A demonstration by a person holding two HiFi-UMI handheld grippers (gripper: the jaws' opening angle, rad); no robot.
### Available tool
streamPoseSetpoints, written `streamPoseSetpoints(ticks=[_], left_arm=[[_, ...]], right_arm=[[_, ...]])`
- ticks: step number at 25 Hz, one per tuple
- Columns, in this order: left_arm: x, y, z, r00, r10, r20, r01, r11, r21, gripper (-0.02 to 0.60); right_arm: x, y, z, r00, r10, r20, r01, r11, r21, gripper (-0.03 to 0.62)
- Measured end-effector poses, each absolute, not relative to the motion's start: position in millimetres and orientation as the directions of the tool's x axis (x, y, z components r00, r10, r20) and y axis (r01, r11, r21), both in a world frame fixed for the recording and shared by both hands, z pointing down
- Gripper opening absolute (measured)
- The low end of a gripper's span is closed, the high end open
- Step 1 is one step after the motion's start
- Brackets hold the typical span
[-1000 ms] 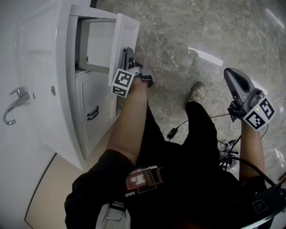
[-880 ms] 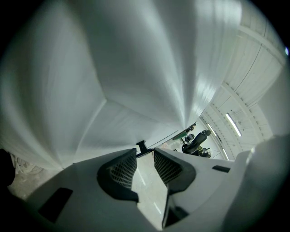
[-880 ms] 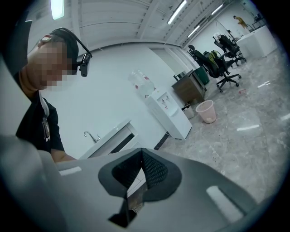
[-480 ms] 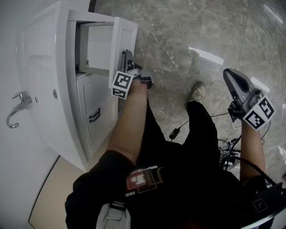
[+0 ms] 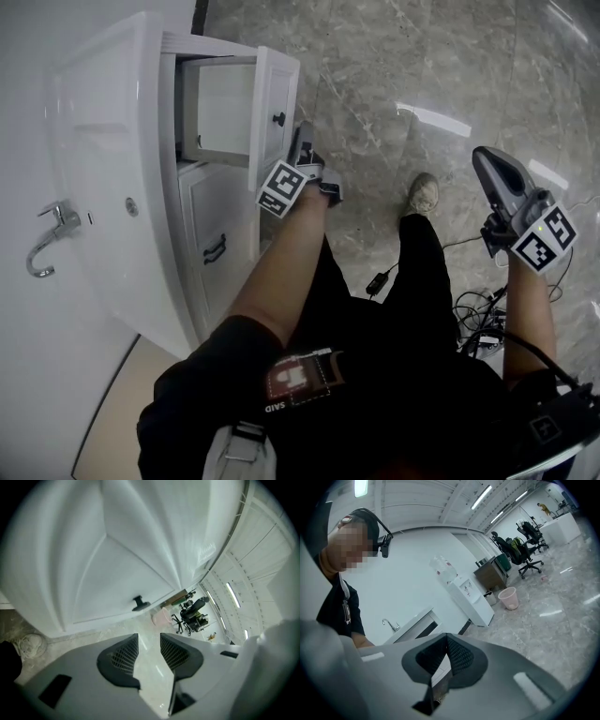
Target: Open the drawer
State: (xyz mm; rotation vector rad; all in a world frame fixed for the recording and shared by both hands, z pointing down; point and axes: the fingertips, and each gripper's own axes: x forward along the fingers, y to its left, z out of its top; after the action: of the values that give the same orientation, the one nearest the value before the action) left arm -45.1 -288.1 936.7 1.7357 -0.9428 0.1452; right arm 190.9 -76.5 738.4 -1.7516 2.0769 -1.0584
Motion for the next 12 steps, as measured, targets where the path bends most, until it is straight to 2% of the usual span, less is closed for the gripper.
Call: streamPoseSetpoints(ticks=[6,12], left_arm=[[-7.4,-233.2,920.8,0.802,-0.293,0.521,-0.583,-0.192,0.79,0.127],[32.7,-185.2,837.8,0.917,-0.009,0.4,-0.361,-0.448,0.818,0.123]], right_arm=[[177.8,-84.3,719.5,-0.223,-0.934,0.279,-0.774,-0.004,-0.633,0.002],[166.9,-90.7,689.1,-0.163,-0.943,0.291,-0.8,-0.046,-0.598,0.002]])
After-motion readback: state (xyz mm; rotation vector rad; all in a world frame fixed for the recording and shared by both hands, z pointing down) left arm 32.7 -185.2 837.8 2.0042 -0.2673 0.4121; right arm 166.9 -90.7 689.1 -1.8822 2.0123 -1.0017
